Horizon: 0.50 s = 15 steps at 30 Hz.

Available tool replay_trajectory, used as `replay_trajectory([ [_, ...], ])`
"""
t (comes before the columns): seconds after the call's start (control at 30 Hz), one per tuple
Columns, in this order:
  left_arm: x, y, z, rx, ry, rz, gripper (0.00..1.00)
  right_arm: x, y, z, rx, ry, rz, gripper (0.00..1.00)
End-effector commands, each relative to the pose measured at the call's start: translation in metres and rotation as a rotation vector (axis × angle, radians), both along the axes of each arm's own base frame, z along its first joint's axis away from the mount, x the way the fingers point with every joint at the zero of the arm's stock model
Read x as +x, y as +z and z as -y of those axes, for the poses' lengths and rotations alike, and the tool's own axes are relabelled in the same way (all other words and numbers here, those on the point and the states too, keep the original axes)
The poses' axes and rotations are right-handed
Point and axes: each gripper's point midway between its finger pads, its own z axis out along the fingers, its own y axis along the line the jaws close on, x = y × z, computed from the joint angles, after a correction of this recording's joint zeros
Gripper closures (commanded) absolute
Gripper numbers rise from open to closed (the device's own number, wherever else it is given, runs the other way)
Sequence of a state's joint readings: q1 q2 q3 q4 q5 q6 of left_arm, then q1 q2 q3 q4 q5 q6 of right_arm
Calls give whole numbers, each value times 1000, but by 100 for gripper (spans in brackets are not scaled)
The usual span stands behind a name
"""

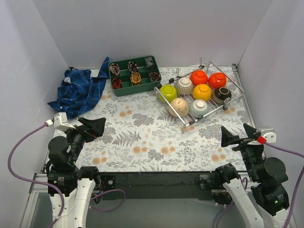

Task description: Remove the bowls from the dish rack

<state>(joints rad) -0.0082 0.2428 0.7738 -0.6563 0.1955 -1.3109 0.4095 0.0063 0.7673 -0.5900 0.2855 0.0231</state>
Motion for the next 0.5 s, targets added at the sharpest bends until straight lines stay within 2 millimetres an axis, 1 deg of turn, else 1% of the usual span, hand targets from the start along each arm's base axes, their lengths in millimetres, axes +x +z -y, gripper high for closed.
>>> replay_trajectory([
  [0.0,11,-4,0,0,0,-36,2,-17,15,3,38,25,95,1],
  [0.07,15,-8,1,0,-8,-63,2,-16,15,1,31,35,90,1],
  [0.23,27,-17,5,1,-33,-120,2,-4,7,-7,-5,47,35,2],
  [0.27,29,-17,5,6,-37,-122,2,7,0,-11,-32,46,-16,2],
  [0.33,36,-23,7,21,-53,-147,2,16,-7,-15,-53,48,-65,1],
  [0.37,38,-25,8,29,-59,-156,2,27,-16,-21,-77,55,-122,1],
  [0.4,43,-30,9,35,-72,-182,2,32,-20,-25,-90,66,-153,1],
  [0.43,44,-31,10,51,-81,-184,2,36,-21,-29,-99,75,-175,2],
  [0.47,47,-31,8,51,-74,-178,2,45,-30,-39,-124,108,-238,1],
])
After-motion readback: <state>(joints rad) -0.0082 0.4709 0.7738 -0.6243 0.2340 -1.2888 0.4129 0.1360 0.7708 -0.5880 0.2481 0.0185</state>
